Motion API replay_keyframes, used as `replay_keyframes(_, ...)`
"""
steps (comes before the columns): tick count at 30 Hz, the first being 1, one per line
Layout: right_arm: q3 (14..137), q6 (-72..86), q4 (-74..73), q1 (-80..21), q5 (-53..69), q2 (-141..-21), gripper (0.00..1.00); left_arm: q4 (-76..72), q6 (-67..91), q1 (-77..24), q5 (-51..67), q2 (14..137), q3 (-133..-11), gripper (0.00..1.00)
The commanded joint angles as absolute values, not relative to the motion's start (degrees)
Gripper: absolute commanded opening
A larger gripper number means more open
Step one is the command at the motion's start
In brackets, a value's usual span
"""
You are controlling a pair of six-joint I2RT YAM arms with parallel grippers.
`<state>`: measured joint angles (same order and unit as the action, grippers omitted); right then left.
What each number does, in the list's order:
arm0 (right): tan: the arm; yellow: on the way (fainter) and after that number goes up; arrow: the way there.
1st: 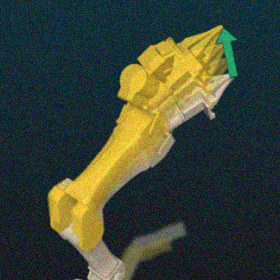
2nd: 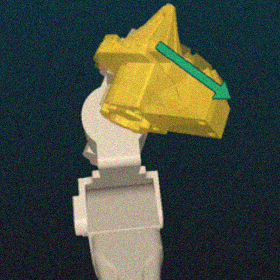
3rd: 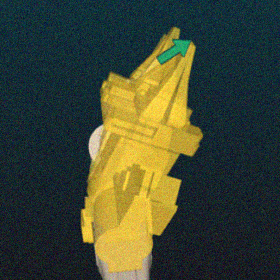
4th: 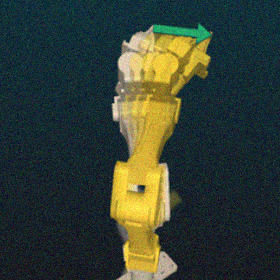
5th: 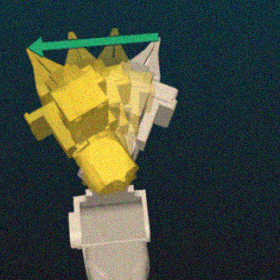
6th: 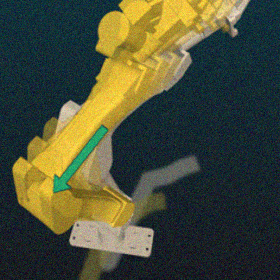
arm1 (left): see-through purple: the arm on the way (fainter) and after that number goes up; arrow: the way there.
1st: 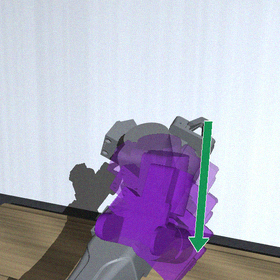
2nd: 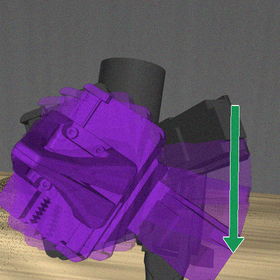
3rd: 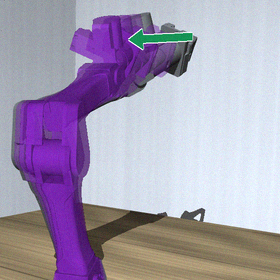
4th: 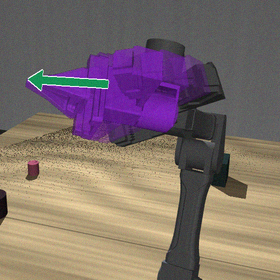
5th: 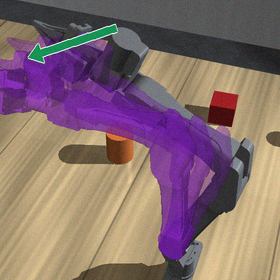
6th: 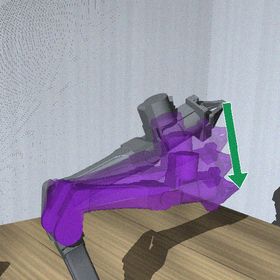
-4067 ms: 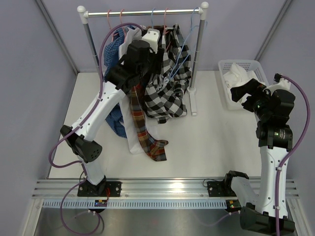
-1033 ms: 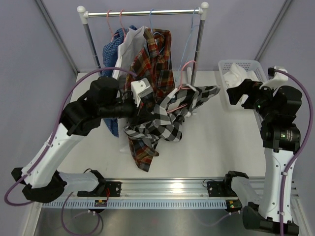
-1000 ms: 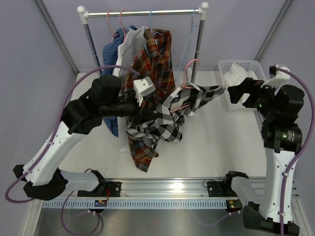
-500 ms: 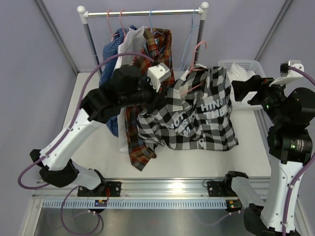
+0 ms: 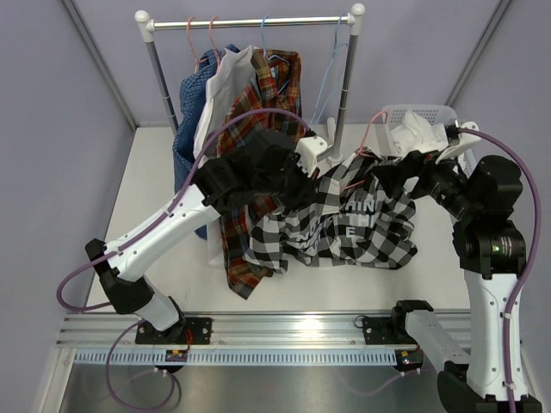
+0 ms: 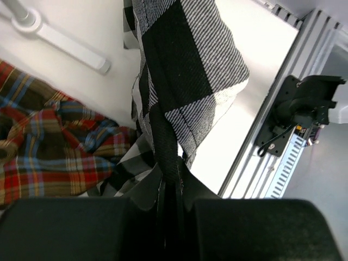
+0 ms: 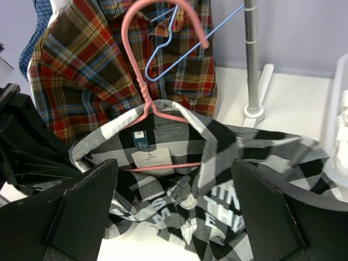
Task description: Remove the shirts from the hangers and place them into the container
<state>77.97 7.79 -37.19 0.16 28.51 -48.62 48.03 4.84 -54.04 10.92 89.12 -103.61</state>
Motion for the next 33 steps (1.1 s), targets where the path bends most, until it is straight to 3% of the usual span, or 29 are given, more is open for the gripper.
replay_keyframes(1,78.84,8.00,-34.72,-2.02,30.32,-50.62,0.94,40.61,5.54,-55.46,13.80,90.52,-108.28,0.00)
replay_keyframes(16,79.81,9.85,-29.45,-6.59,27.42,-54.14,0.79,40.69,4.75,-58.62,16.00,92.55,-110.48,0.00)
replay_keyframes(29,77.79,9.84,-28.83,-7.65,26.54,-53.26,0.51,40.78,4.92,-58.80,14.59,93.51,-110.65,0.00)
replay_keyframes(33,77.52,9.76,-28.65,-7.82,26.11,-53.26,0.38,40.78,5.19,-58.80,15.29,94.04,-111.36,0.00)
